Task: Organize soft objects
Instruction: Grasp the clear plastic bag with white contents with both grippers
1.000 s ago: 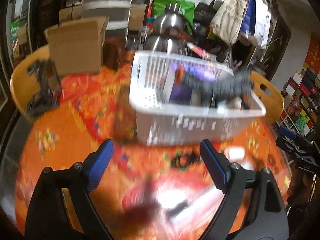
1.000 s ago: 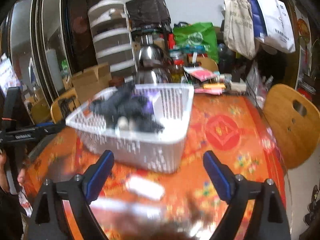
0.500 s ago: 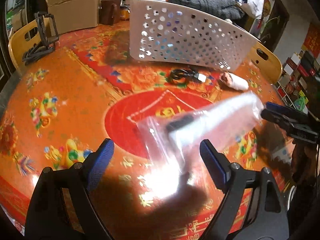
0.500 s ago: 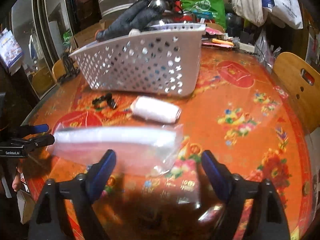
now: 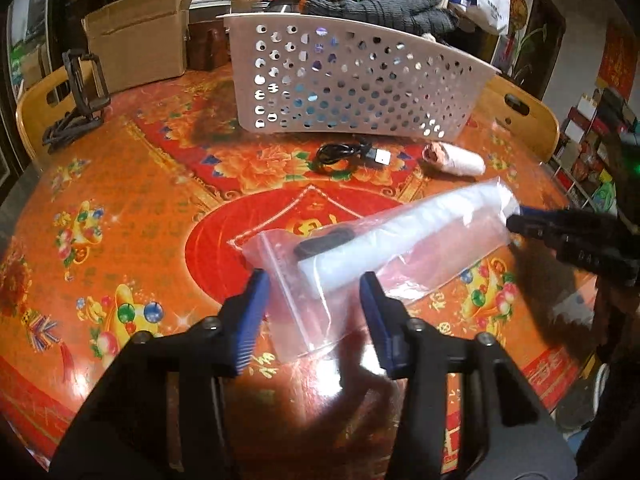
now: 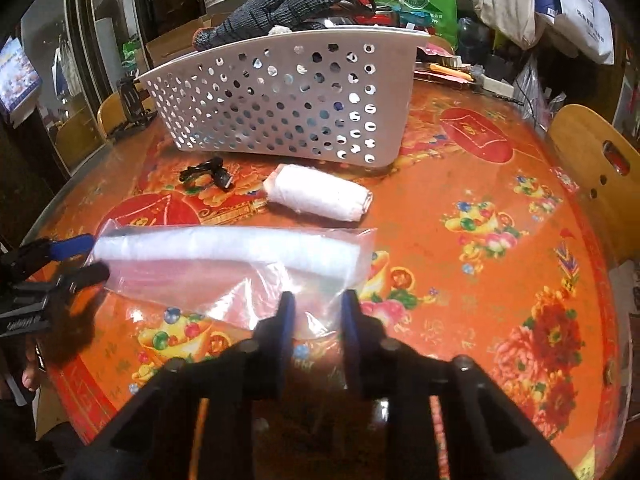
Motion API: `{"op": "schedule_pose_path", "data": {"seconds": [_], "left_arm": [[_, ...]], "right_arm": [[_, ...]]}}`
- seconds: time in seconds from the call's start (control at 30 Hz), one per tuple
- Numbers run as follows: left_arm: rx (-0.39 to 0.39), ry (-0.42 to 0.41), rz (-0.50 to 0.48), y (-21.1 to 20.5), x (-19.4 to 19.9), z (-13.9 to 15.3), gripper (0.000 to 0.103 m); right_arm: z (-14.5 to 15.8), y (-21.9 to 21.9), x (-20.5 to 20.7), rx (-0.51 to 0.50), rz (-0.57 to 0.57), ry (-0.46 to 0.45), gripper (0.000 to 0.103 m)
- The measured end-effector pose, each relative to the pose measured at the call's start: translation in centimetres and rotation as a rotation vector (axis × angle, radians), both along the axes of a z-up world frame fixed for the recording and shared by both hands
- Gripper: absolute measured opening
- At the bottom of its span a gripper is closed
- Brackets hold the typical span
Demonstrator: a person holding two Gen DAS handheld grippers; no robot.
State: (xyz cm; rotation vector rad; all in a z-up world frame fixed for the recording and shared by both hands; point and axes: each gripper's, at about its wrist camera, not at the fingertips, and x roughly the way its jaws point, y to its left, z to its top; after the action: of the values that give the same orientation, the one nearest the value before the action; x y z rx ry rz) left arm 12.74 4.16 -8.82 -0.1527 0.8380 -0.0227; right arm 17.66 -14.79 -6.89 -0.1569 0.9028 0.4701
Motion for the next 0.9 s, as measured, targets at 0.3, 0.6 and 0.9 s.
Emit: {"op": "schedule_pose_path", "data": {"seconds": [0.3,0.6,0.9], "left_arm": [[-0.05,-0.03,-0.048,1.0,0.2,0.0,0.013],[-0.032,-0.077,-0.079,0.6,-0.9,1.1,0.011],[-0.042,-0.125,-0.094,0.4,-1.5,2.4,0.011]], "right_arm": [[0.0,0.5,-1.5,-0.006,0.026,-0.023,0.005],[0.8,-0.1,-3.6,0.046,0.026,-0.079,0.004],[1.7,-0.9,-5.0,0.101,0.009,-0.121,0.003]]}}
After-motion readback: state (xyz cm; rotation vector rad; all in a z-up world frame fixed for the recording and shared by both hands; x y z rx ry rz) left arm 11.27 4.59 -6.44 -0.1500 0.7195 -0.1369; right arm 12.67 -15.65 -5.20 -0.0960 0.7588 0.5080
